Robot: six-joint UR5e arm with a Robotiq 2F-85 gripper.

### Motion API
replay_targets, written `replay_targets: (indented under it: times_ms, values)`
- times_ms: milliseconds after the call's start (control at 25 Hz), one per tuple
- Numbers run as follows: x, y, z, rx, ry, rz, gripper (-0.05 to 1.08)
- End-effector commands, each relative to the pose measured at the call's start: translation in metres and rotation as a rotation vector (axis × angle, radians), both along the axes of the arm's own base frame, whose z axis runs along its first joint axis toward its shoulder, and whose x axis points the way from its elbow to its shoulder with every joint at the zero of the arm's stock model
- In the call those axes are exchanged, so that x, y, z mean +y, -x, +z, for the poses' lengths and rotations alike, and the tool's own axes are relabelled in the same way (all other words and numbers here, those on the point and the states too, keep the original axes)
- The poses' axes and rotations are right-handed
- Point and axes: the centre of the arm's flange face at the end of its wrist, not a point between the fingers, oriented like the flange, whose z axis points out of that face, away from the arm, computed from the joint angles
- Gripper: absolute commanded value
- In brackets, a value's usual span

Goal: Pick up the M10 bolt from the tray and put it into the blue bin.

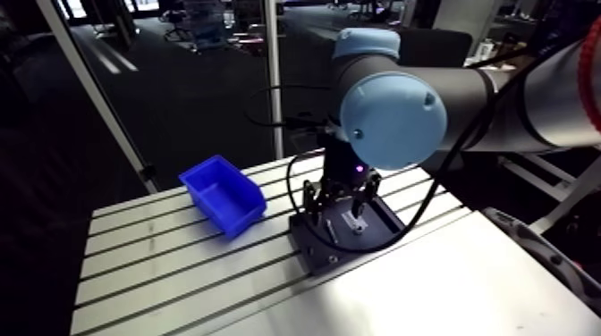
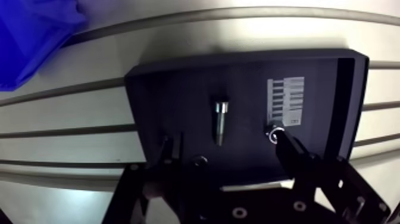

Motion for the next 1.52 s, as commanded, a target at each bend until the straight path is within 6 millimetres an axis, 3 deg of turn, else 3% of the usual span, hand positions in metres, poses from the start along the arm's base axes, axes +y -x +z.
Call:
replay_targets:
  times_ms: [40, 880, 1520]
  values:
    - [-0.007, 0.003, -0.005, -0.001, -0.002, 0.011, 0.27]
    - [-0.010, 0.008, -0.018, -0.012, -0.006, 0.018, 0.49]
    - [-0.011, 0.006, -0.025, -0.026, -0.004, 0.019, 0.54]
